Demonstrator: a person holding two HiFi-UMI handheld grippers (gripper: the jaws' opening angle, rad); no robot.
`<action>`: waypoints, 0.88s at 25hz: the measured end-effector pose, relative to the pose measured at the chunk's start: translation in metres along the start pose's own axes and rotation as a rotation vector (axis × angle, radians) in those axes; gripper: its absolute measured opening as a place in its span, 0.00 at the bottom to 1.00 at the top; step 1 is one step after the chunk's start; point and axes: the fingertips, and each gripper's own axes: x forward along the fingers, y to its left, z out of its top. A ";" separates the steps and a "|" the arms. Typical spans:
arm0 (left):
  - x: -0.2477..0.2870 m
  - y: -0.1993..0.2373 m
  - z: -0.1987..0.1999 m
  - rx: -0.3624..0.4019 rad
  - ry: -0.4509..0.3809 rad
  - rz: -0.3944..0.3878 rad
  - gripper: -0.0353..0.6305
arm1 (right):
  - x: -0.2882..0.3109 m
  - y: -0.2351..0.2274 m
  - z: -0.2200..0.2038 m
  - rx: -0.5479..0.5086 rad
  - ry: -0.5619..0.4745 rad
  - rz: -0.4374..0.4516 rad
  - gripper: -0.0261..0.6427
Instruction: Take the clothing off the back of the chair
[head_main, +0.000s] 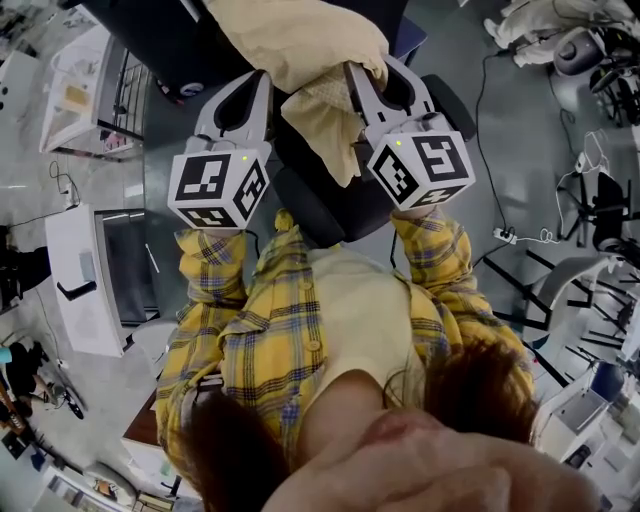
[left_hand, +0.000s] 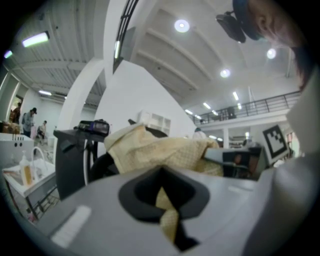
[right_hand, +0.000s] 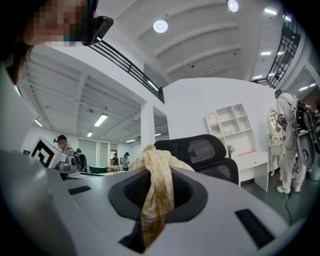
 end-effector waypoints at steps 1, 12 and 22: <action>0.000 -0.001 -0.001 0.000 0.001 -0.001 0.06 | -0.002 -0.002 -0.001 0.000 0.003 -0.003 0.12; -0.011 -0.010 -0.006 0.003 0.012 -0.008 0.06 | -0.037 -0.008 -0.009 0.021 0.013 -0.032 0.12; -0.015 -0.021 -0.021 -0.021 0.036 -0.029 0.06 | -0.061 -0.019 -0.031 0.026 0.080 -0.079 0.12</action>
